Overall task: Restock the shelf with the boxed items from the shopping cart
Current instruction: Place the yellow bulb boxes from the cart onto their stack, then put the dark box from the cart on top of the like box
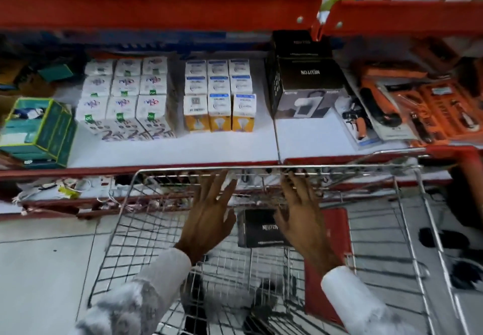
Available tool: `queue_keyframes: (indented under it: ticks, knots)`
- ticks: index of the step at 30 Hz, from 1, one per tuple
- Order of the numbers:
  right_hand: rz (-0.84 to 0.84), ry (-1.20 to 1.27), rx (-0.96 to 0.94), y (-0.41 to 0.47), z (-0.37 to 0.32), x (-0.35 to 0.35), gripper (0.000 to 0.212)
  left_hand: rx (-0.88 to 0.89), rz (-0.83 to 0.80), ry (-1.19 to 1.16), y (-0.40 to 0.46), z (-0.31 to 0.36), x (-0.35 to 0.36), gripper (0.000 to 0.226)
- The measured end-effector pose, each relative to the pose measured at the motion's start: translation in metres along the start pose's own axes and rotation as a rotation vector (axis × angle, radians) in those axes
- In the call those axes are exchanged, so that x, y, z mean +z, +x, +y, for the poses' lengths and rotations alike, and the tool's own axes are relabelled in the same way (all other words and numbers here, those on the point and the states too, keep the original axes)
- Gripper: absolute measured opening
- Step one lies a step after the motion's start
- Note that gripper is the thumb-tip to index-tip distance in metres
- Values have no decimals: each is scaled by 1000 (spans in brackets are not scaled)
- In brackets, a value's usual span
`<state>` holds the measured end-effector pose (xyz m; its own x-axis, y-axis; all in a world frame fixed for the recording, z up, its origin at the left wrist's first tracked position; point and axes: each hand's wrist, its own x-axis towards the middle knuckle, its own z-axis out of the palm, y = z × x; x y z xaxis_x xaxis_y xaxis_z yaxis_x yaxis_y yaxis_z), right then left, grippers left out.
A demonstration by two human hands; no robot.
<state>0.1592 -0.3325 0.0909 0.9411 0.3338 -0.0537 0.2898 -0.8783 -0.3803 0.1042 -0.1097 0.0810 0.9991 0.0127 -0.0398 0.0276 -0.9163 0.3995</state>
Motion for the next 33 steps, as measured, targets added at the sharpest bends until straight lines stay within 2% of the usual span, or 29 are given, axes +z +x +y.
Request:
queue_keyframes:
  ticks: [4, 5, 8, 9, 13, 15, 17, 21, 23, 26, 29, 30, 33]
  knots:
    - [-142, 289, 321, -24, 34, 29, 58, -310, -156, -310, -19, 16, 61, 69]
    - [-196, 345, 403, -25, 40, 35, 52, -416, -177, -402, -19, 21, 73, 63]
    - [-409, 457, 602, -22, 54, 52, 50, -748, -257, -670, -15, 37, 98, 18]
    - [-475, 489, 648, -20, 57, 56, 52, -791, -273, -713, -13, 40, 106, 25]
    - [-570, 571, 689, -14, 64, 64, 54, -781, -319, -785, -17, 38, 131, 42]
    - [-546, 623, 715, -14, 63, 56, 57, -793, -292, -814, -20, 43, 120, 29]
    - [-496, 703, 723, -12, 61, 40, 50, -784, -241, -829, -22, 51, 100, 9]
    - [-409, 771, 614, -6, 56, -3, 41, -689, -113, -808, -22, 64, 42, 5]
    - [-373, 777, 569, -2, 53, -28, 36, -652, -68, -722, -19, 68, 12, 14]
    - [-291, 801, 509, 5, 44, -66, 46, -610, 45, -688, -14, 73, -31, 12]
    - [-253, 798, 437, 12, 30, -108, 64, -554, 179, -538, -4, 83, -76, 15]
    - [-242, 806, 435, 15, 26, -121, 65, -519, 229, -496, 0, 89, -90, 14]
    - [-192, 854, 374, 25, 12, -161, 47, -411, 406, -384, 12, 106, -126, 14]
